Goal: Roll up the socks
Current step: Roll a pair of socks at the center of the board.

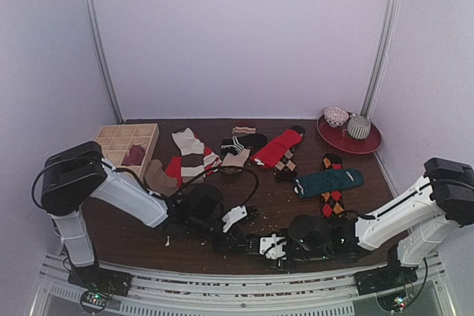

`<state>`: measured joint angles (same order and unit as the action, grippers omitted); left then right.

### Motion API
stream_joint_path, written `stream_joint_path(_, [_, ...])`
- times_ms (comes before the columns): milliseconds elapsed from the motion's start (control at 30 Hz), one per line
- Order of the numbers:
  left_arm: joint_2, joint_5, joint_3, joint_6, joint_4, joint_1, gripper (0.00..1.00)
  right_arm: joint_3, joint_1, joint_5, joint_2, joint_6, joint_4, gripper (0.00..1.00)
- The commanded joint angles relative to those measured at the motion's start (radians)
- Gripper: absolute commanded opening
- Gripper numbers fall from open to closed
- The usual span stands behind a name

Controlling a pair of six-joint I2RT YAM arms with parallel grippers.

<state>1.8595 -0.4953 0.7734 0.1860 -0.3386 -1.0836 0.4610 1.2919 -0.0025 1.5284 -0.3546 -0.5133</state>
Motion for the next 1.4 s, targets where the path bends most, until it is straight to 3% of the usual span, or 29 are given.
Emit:
stream_joint_path(0, [0.062,-0.004,-0.042,-0.005,0.221,0.002,0.0,0.018,0.005,0.045,0.049,0.047,-0.003,0.39])
stream_joint_path(333, [0.072,-0.022,-0.024,-0.017,0.225,0.002,0.0,0.054,0.004,0.063,0.137,0.16,0.056,0.26])
stream_joint_path(433, [0.042,0.019,-0.036,-0.023,0.207,0.002,0.3,0.063,-0.013,0.003,0.148,0.242,0.092,0.19])
stream_joint_path(633, [-0.099,0.147,-0.095,-0.054,0.139,0.004,0.48,-0.007,-0.049,-0.143,0.102,0.467,0.067,0.18])
stream_joint_path(700, [-0.177,0.186,-0.129,-0.066,0.091,0.004,0.61,-0.031,-0.072,-0.199,0.097,0.533,0.043,0.18])
stream_joint_path(867, [-0.344,0.227,-0.208,-0.122,-0.036,0.002,0.79,-0.079,-0.117,-0.301,0.118,0.662,0.004,0.19])
stream_joint_path(1100, [-0.376,0.164,-0.23,-0.237,-0.174,0.002,0.82,-0.091,-0.19,-0.399,0.226,0.789,-0.012,0.18])
stream_joint_path(1367, [-0.192,0.058,-0.197,-0.376,-0.327,0.002,0.81,-0.088,-0.236,-0.491,0.296,0.84,-0.006,0.18])
